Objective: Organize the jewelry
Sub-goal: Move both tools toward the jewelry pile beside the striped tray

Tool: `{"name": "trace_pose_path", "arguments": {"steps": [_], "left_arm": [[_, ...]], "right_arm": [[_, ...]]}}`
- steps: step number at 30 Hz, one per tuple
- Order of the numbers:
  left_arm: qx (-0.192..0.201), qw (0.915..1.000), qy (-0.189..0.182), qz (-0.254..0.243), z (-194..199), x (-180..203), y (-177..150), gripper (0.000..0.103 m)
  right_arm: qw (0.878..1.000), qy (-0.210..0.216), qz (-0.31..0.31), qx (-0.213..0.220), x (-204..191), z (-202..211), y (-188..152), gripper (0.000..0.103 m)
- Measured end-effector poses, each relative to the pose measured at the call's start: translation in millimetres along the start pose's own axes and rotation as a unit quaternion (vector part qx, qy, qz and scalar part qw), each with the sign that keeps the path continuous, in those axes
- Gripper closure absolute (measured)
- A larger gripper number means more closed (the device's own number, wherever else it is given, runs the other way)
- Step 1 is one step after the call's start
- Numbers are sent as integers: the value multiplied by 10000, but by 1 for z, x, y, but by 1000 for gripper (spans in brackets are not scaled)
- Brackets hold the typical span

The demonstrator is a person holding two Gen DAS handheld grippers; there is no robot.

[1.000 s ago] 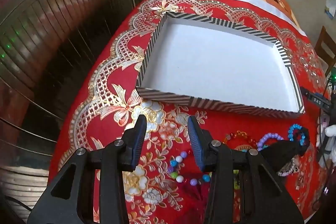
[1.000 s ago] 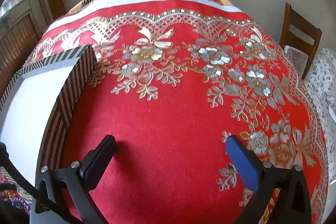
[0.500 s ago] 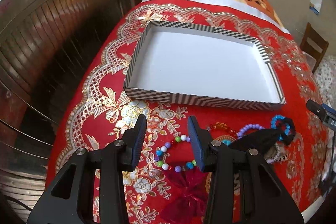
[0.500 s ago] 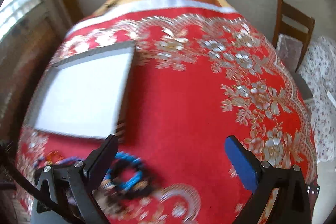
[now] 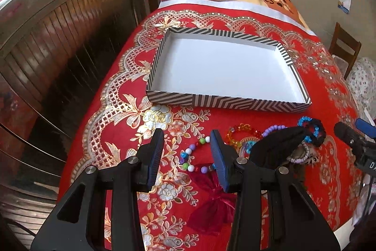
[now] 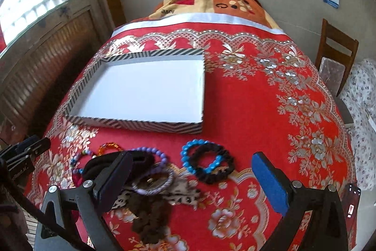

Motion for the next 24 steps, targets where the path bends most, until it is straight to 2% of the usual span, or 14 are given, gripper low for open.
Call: {"name": "trace_pose_path", "arguments": {"steps": [24], "left_arm": [[32,9996,-256,-133,25,12,-16,63]], "right_arm": [[9999,-114,70,4,-20,21,-18,2]]}}
Point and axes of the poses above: each gripper's, at about its wrist camera, not at the fingertips, and z roughly against the way its jaws point, x to its right, y to its top, the point moved 5 cm from there along -z, roughly the way its jaws point, and after that the axes turned 4 degrees about -x, right-handed, at the moved point
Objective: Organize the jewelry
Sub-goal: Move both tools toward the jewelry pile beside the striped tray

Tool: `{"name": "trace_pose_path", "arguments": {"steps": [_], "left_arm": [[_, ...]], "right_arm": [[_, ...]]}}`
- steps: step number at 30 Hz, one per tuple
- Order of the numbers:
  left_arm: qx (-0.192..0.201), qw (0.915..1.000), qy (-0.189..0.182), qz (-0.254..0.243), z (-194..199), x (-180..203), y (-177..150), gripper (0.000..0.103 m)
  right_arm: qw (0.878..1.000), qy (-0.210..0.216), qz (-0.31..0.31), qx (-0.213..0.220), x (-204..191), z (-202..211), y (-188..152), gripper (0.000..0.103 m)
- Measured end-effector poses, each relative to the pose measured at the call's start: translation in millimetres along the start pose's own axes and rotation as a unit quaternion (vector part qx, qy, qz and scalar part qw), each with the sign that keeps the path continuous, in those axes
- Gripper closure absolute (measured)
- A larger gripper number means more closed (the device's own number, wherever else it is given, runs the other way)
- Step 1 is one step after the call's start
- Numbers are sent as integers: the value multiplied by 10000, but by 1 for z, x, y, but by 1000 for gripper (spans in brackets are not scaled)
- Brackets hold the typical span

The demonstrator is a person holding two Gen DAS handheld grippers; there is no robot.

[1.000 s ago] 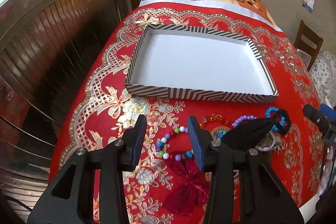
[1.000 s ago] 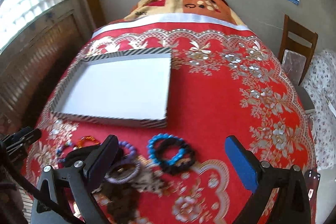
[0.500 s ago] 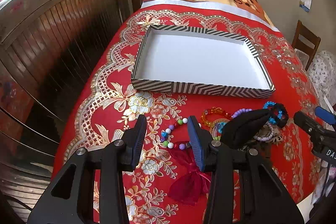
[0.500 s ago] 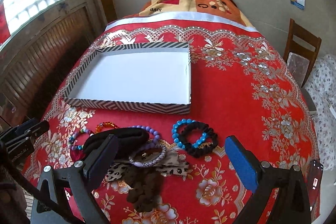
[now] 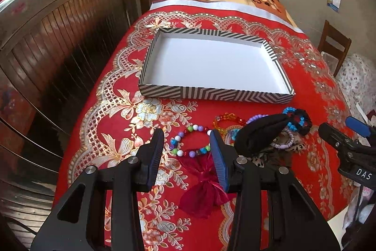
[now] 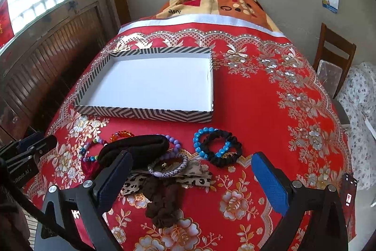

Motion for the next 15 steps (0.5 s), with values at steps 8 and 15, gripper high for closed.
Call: {"name": "trace_pose_path", "arguments": {"steps": [8,15], "left_arm": [[-31,10000,-42,-72,3,7,-5,63],[-48,10000,-20,-53,4,7,-9,63]], "right_arm": [[10000,4,32,-17,0,4,-5,2],[10000,44,68,-9,0,6,-8,2]]}}
Point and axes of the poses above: each gripper's, at about its wrist camera, not at the fingertips, and z roughly against the way its jaws point, x to its right, y to its top, the point moved 5 cm from there along -z, roughly the way its jaws point, and after that the axes turned 4 degrees about -x, right-handed, at the moved point
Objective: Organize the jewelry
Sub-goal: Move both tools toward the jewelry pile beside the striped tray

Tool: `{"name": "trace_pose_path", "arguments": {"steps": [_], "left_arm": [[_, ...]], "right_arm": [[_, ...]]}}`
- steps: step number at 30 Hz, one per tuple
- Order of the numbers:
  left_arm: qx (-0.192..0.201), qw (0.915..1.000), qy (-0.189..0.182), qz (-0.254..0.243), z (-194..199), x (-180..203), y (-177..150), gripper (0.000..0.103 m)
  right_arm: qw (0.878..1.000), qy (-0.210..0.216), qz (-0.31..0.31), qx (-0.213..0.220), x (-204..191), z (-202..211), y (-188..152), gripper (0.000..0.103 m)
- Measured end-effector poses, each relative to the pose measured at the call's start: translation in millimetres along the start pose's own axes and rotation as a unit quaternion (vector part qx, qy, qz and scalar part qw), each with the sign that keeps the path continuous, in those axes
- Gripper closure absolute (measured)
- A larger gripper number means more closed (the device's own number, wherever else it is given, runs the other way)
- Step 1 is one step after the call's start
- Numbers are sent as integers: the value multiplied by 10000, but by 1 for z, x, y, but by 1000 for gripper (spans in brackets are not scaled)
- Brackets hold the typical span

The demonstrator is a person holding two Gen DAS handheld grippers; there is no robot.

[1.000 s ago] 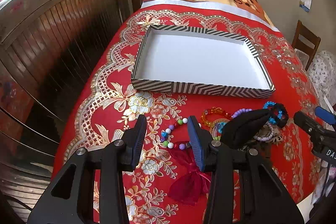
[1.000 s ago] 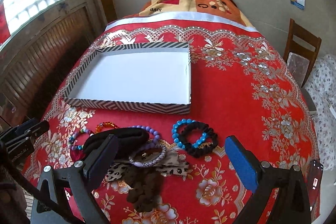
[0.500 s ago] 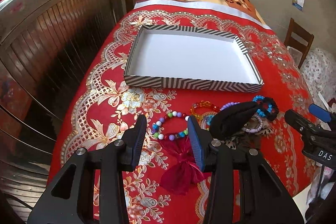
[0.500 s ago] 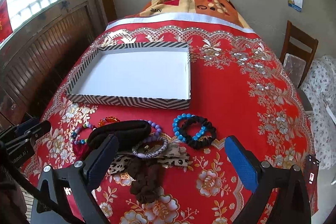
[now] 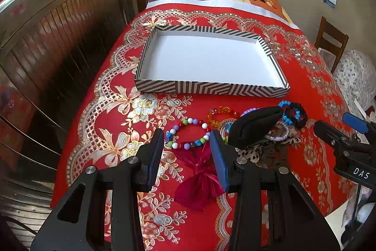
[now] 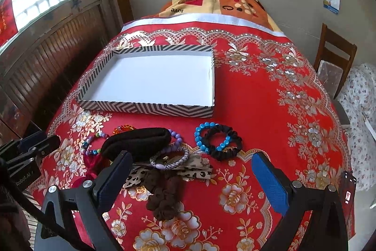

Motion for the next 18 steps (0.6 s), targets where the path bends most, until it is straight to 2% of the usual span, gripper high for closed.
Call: {"name": "trace_pose_path", "arguments": {"steps": [18], "left_arm": [[-67,10000,30,-16,-2,2,-1,63]], "right_arm": [[9996,277,-41,-42,-4,-3,1,2]]}}
Point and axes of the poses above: each gripper's, at about its wrist camera, not at the fingertips, and z roughly against the way its jaws point, x to its right, y to its top, the point moved 5 cm from there along -z, roughly the way its jaws point, and after that the axes turned 4 degrees about -x, right-handed, at the moved point
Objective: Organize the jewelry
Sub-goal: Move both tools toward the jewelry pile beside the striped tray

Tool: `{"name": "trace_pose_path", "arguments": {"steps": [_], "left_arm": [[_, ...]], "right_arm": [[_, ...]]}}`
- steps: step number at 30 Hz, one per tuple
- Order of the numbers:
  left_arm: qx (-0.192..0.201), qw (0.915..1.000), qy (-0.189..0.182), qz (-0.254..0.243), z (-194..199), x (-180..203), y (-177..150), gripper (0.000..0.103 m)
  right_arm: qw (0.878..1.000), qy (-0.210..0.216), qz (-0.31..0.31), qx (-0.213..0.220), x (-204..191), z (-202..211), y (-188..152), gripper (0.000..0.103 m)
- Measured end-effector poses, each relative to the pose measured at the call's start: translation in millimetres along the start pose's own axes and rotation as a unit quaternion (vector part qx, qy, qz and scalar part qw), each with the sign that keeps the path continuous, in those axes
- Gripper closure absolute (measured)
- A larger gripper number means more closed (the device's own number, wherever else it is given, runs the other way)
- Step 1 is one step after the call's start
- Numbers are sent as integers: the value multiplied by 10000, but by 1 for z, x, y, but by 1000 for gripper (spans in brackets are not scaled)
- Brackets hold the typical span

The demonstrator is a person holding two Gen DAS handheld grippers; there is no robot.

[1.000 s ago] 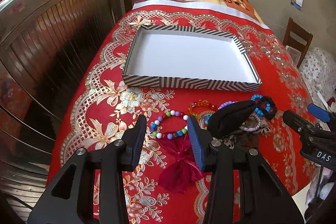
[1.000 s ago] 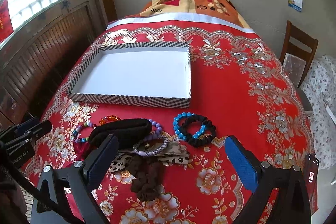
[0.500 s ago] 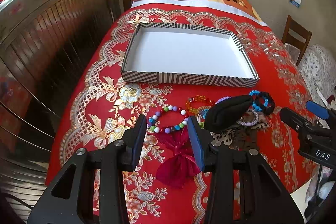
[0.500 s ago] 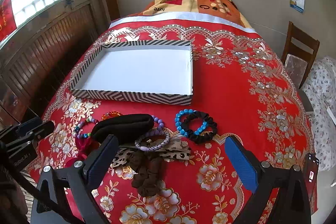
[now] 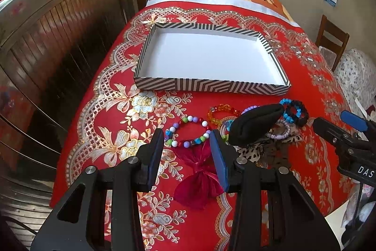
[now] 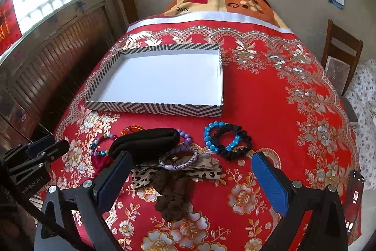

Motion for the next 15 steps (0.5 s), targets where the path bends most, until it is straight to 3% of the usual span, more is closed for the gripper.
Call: {"name": "trace_pose_path", "arguments": {"steps": [15], "left_arm": [[-12,10000,-4,27,-3,-2,-1,63]], "right_arm": [[9999,124,23,-18,-3,-2,0,2]]}}
Point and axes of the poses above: each gripper's, at about its wrist camera, not at the fingertips, and z roughly against the way its jaws point, x to its right, y to its top, the point moved 5 cm from there along -z, roughly the way its jaws point, and after that the axes turned 4 degrees about -x, right-handed, at the moved point
